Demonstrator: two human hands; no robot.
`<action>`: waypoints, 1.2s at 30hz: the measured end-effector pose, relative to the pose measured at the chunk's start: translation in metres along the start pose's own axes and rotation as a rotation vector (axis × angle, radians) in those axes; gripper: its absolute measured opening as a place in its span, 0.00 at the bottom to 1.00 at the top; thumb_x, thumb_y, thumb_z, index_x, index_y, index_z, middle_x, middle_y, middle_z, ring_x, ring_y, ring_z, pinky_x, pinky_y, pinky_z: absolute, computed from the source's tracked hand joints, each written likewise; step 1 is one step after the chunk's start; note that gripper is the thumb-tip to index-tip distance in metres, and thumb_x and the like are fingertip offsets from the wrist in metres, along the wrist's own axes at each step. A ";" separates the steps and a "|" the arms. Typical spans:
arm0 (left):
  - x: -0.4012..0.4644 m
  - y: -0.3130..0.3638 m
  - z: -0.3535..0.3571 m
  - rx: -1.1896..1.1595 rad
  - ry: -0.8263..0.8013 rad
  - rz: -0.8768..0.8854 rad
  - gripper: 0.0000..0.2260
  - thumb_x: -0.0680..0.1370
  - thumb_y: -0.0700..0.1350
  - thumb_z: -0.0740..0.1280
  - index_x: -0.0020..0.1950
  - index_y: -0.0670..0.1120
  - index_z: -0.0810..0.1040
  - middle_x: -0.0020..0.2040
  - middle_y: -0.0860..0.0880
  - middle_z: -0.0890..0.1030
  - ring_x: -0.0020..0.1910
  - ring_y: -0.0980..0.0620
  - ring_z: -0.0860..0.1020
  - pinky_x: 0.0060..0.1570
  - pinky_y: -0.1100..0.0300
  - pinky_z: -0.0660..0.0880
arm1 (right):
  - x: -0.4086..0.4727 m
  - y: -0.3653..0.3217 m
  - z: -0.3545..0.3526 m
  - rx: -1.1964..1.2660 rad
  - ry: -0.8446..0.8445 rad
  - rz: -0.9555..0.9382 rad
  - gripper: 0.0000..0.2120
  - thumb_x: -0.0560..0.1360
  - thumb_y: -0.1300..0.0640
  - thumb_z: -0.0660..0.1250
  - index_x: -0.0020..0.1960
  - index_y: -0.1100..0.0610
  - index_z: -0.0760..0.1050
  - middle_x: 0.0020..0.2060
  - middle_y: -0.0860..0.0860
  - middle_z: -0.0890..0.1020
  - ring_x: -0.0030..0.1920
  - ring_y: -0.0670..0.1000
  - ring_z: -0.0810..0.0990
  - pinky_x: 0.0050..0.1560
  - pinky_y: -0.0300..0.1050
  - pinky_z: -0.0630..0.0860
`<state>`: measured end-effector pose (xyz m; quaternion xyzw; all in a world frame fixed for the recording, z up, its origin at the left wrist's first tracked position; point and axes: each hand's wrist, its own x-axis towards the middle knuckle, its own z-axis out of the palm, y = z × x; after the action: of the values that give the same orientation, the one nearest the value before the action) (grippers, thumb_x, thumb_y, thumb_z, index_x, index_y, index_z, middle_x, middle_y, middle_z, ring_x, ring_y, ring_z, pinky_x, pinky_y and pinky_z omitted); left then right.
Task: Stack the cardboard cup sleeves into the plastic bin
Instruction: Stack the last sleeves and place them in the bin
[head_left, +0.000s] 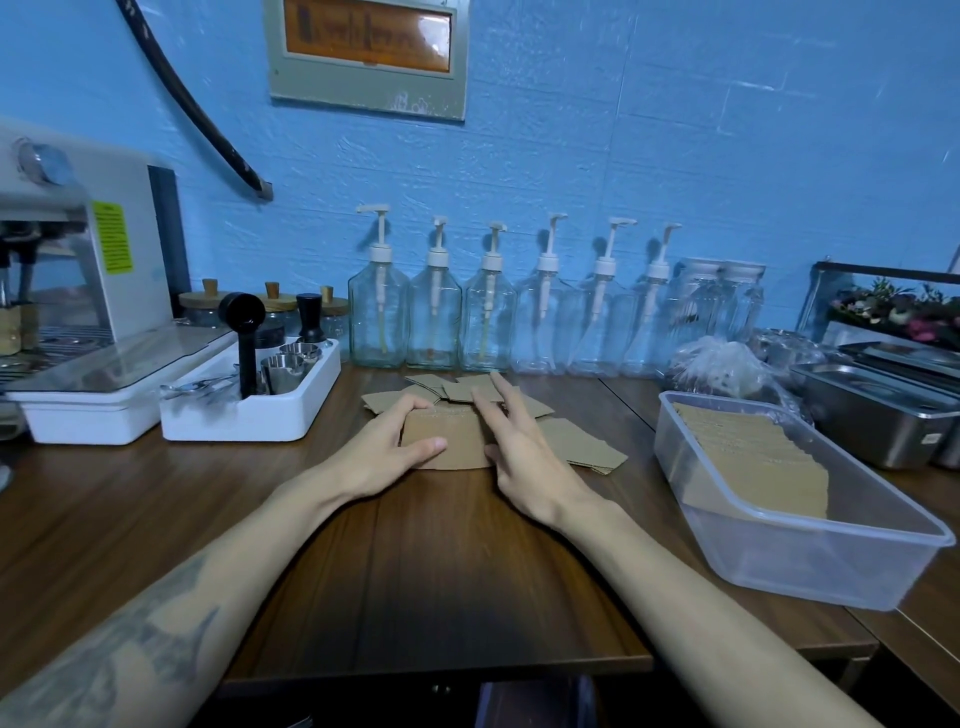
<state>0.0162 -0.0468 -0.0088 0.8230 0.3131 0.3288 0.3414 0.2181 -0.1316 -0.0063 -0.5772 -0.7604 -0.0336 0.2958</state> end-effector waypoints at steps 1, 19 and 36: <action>0.000 0.000 0.000 0.006 0.002 0.004 0.15 0.78 0.49 0.70 0.62 0.51 0.70 0.55 0.50 0.82 0.54 0.53 0.80 0.60 0.50 0.76 | 0.000 0.002 -0.001 -0.053 0.000 -0.002 0.33 0.80 0.66 0.59 0.80 0.52 0.52 0.80 0.49 0.47 0.80 0.51 0.46 0.76 0.40 0.50; 0.001 -0.005 -0.007 0.094 0.067 -0.020 0.14 0.78 0.51 0.70 0.61 0.56 0.71 0.54 0.44 0.81 0.54 0.45 0.79 0.60 0.46 0.74 | -0.006 0.034 -0.029 -0.215 -0.003 0.251 0.23 0.83 0.46 0.54 0.74 0.55 0.66 0.69 0.55 0.70 0.67 0.57 0.69 0.67 0.55 0.67; 0.000 -0.009 -0.012 0.173 0.087 -0.044 0.15 0.78 0.54 0.69 0.62 0.58 0.69 0.53 0.49 0.79 0.52 0.50 0.78 0.57 0.53 0.74 | -0.017 0.062 -0.038 -0.241 -0.129 0.595 0.25 0.80 0.39 0.59 0.70 0.54 0.70 0.67 0.58 0.71 0.68 0.61 0.67 0.64 0.55 0.67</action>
<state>0.0047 -0.0372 -0.0094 0.8273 0.3728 0.3283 0.2624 0.2922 -0.1404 -0.0007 -0.8058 -0.5662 0.0012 0.1734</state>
